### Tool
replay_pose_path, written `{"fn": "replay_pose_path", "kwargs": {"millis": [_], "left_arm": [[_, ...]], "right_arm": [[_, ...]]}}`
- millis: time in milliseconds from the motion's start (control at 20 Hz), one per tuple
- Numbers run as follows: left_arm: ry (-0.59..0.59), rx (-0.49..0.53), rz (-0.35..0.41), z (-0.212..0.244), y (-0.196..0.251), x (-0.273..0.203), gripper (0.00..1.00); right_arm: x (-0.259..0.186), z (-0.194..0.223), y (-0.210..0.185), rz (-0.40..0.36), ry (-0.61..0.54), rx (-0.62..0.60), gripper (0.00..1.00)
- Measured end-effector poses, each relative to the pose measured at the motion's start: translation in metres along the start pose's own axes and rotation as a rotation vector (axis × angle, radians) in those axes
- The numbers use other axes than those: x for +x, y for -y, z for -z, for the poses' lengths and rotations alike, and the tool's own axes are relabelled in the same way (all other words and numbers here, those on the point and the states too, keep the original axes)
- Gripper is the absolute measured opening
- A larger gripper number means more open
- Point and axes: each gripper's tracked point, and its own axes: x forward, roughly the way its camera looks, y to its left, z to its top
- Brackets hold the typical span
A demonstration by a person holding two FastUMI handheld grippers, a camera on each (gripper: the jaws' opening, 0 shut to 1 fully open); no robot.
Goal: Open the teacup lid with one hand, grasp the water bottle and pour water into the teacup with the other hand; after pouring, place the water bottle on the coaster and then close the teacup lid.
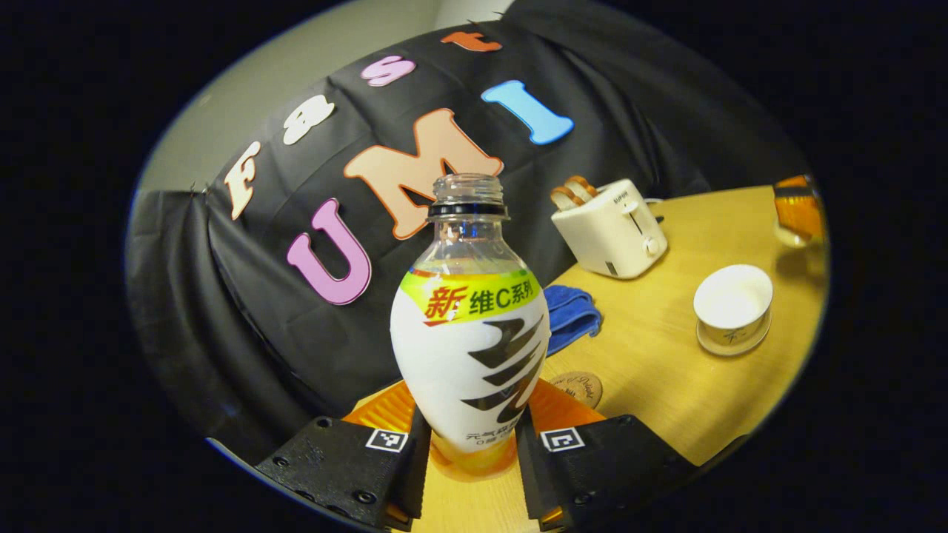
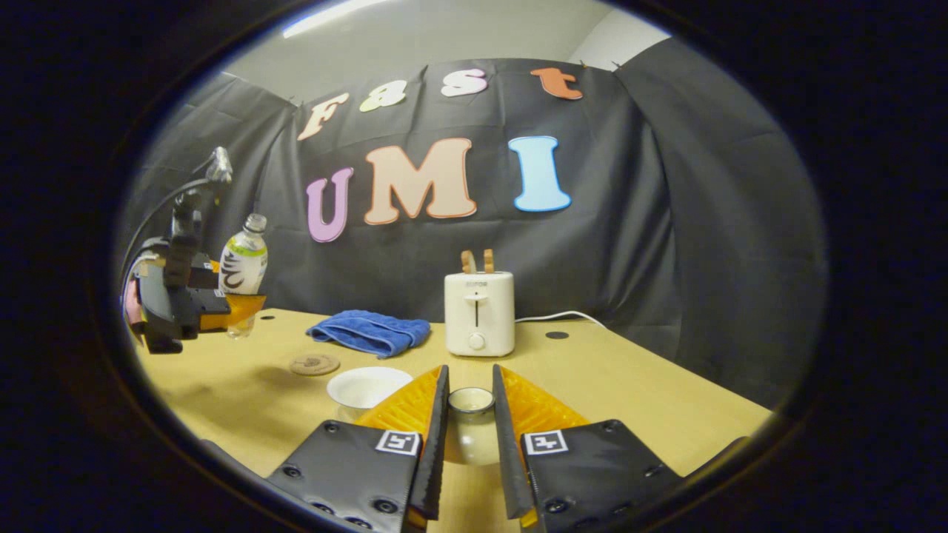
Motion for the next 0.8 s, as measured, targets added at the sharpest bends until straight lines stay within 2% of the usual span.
{"fn": "replay_pose_path", "kwargs": {"millis": [200, 400, 650, 800], "left_arm": [[0.003, 0.273, 0.006, 0.0, 0.018, 0.011, 0.49], [0.011, 0.481, 0.043, 0.003, 0.037, 0.011, 0.49], [0.017, 0.681, 0.049, -0.006, 0.041, 0.019, 0.49], [0.021, 0.76, 0.048, -0.012, 0.042, 0.017, 0.5]], "right_arm": [[0.001, 0.0, 0.007, 0.015, 0.0, 0.0, 0.39], [0.0, 0.0, 0.007, 0.018, 0.001, -0.001, 0.35], [0.001, 0.001, 0.007, 0.018, -0.001, -0.001, 0.35], [0.001, 0.0, 0.008, 0.018, -0.001, -0.001, 0.35]]}}
